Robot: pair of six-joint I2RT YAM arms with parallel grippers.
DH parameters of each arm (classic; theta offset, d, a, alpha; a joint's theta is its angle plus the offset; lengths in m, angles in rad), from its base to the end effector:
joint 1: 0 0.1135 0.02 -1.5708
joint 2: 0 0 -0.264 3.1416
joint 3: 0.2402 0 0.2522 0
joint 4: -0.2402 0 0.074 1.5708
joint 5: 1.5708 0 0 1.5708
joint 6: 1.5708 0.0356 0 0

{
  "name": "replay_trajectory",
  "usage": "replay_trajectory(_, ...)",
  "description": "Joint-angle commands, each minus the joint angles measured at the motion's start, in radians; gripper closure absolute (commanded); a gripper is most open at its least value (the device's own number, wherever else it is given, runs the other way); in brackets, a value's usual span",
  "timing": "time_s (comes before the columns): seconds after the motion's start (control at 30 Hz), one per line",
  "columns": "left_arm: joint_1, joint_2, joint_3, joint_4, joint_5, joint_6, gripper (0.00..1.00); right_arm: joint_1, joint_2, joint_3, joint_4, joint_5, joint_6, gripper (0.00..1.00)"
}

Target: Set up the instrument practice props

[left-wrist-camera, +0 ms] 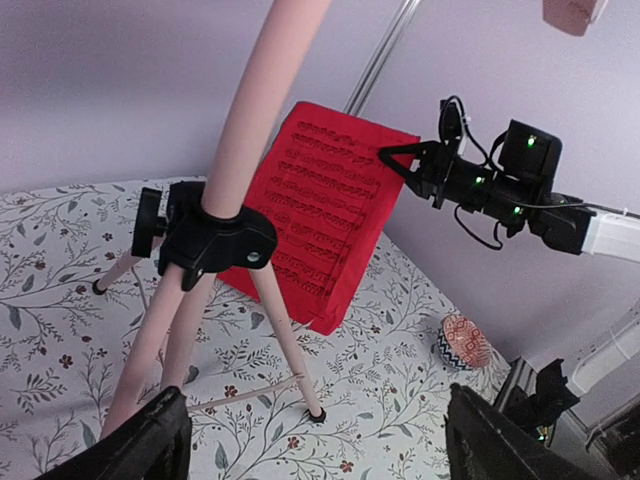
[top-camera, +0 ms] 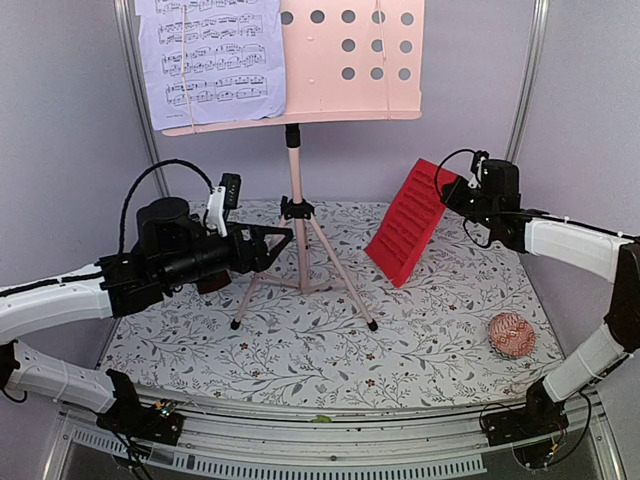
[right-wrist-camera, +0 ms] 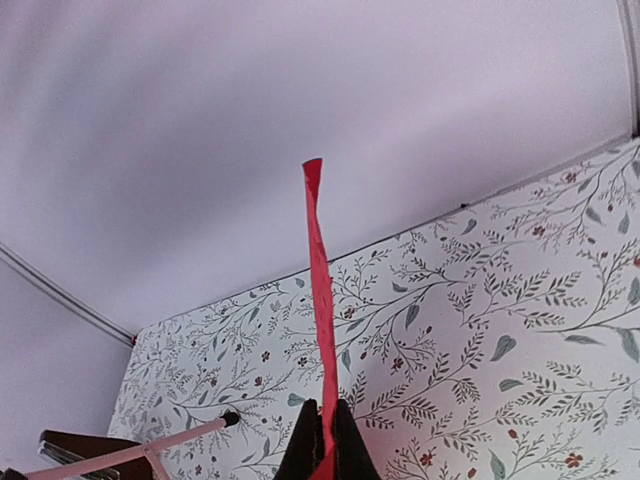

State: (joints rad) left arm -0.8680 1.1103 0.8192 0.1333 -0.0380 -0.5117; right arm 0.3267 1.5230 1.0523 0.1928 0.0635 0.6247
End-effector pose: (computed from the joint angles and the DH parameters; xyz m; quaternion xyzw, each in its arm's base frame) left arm 0.1709 -0.1996 0.3199 0.1226 0.7506 -0.4019 0.5098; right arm 0.3400 0.1128 0.2895 0.1374 0.7861 0.2532 0.5468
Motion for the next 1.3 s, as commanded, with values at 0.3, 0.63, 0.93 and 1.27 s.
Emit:
replay_trajectory(0.3, -0.083, 0.092, 0.012, 0.175, 0.053, 0.048, 0.12, 0.275, -0.404, 0.000, -0.553, 0.289, -0.196, 1.00)
replay_trajectory(0.63, -0.100, 0.149, 0.003, 0.259, 0.135, 0.058, 0.14, 0.538, -0.583, 0.027, -0.715, 0.065, -0.230, 1.00)
replay_trajectory(0.93, -0.116, 0.201, -0.008, 0.315, 0.257, 0.057, 0.14, 0.597, -0.623, 0.025, -0.638, -0.267, -0.301, 1.00)
replay_trajectory(1.27, -0.140, 0.221, -0.037, 0.370, 0.302, 0.048, 0.12, 0.597, -0.565, 0.149, -0.624, -0.424, -0.381, 1.00)
